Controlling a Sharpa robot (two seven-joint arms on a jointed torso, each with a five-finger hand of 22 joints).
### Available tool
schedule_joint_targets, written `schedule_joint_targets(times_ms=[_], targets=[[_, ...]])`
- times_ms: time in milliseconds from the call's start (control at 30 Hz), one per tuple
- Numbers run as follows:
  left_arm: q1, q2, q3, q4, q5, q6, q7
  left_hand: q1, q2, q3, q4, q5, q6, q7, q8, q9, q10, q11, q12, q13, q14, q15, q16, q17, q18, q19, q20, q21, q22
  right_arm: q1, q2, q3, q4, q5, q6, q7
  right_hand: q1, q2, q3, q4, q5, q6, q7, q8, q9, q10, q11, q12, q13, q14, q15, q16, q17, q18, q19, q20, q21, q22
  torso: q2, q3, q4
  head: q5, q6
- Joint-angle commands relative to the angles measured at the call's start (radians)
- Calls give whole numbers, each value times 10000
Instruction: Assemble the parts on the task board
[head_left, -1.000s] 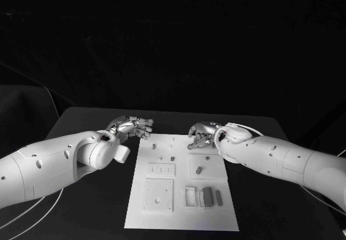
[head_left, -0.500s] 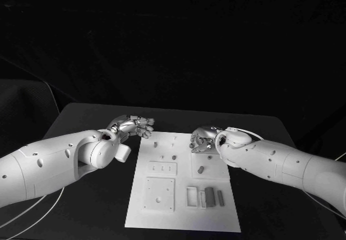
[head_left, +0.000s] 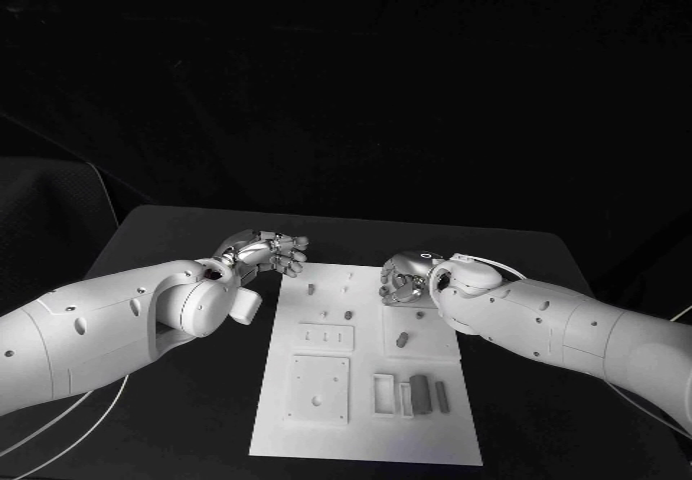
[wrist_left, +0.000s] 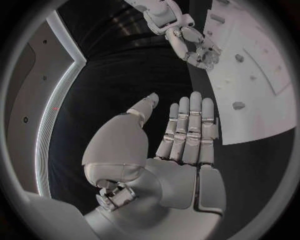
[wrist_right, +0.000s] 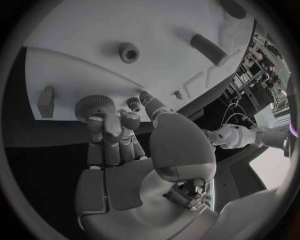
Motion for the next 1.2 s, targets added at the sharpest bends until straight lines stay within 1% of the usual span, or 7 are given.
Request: schedule_joint_targets(times_ms=[33, 133, 233, 300, 367, 833, 1200], targets=[[24, 21, 11, 18, 41, 36, 129, -119, -19, -28, 56, 26, -62, 18, -44, -14, -80, 27, -51, -14, 5, 53, -26, -5, 178, -6, 68, -57, -11, -53, 19, -33, -24, -162, 290, -127, 18, 222, 119, -25, 49, 221, -30, 123, 13, 0, -81, 161, 76, -32, -95, 159, 69, 97, 87, -19, 203, 46, 40, 0, 6, 25, 41], [30, 21, 11, 25, 41, 40, 120, -119, -19, -29, 56, 26, -64, 18, -46, -14, -83, 27, -54, -14, 5, 54, -27, -5, 178, -6, 68, -58, -12, -54, 22, -33, -21, -162, 329, -121, 68, 434, 188, -67, 53, 462, -57, 242, 52, -15, -103, 307, 163, -50, -126, 317, 143, 116, 72, -31, 306, 96, 55, 4, 3, 22, 42], [34, 26, 11, 21, 41, 45, 119, -120, -19, -30, 57, 26, -66, 18, -48, -15, -85, 26, -57, -15, 4, 54, -28, -5, 178, -6, 69, -59, -12, -54, 23, -33, -13, -163, 344, -111, 159, 731, 281, -138, 63, 760, -84, 366, 98, -45, -125, 460, 254, -87, -158, 484, 219, 134, 30, -43, 417, 151, 64, 6, 0, 25, 44], [35, 29, 11, 16, 41, 45, 117, -121, -19, -31, 57, 26, -67, 18, -49, -16, -87, 26, -59, -16, 4, 54, -30, -5, 178, -7, 69, -59, -12, -54, 29, -33, -6, -164, 331, -96, 186, 789, 306, -156, 64, 825, -88, 391, 108, -52, -130, 490, 272, -96, -164, 517, 233, 138, 18, -45, 439, 162, 76, 8, 2, 24, 50], [35, 37, 11, 7, 41, 48, 109, -121, -19, -31, 58, 26, -68, 18, -50, -16, -88, 26, -61, -16, 4, 54, -30, -5, 178, -7, 69, -60, -13, -54, 36, -33, 14, -165, 323, -96, 407, 738, 820, -140, 82, 1044, -91, 428, 109, -97, -145, 610, 337, -157, -185, 660, 273, 154, -35, -45, 519, 200, 84, 7, 3, 26, 49], [36, 59, 11, -30, 41, 91, 59, -122, -20, -34, 58, 28, -77, 19, -59, -20, -100, 26, -74, -20, 2, 55, -37, -5, 179, -9, 68, -64, -15, -58, 38, -33, 42, -233, 346, -128, 409, 655, 1161, -82, 73, 1370, -110, 537, 145, -69, -156, 727, 391, -154, -198, 796, 306, 153, -46, -33, 608, 240, 136, 16, 9, 28, 72], [36, 48, 11, -55, 41, 67, 69, -122, -20, -35, 58, 28, -84, 20, -65, -22, -109, 26, -84, -23, 1, 55, -42, -5, 179, -10, 68, -66, -16, -59, 38, -32, 340, -498, -272, -485, 351, 611, 1404, -62, 63, 1710, -100, 648, 186, 25, -193, 852, 438, -83, -223, 945, 338, 167, -13, -31, 732, 296, 176, 14, 24, 11, 135]])
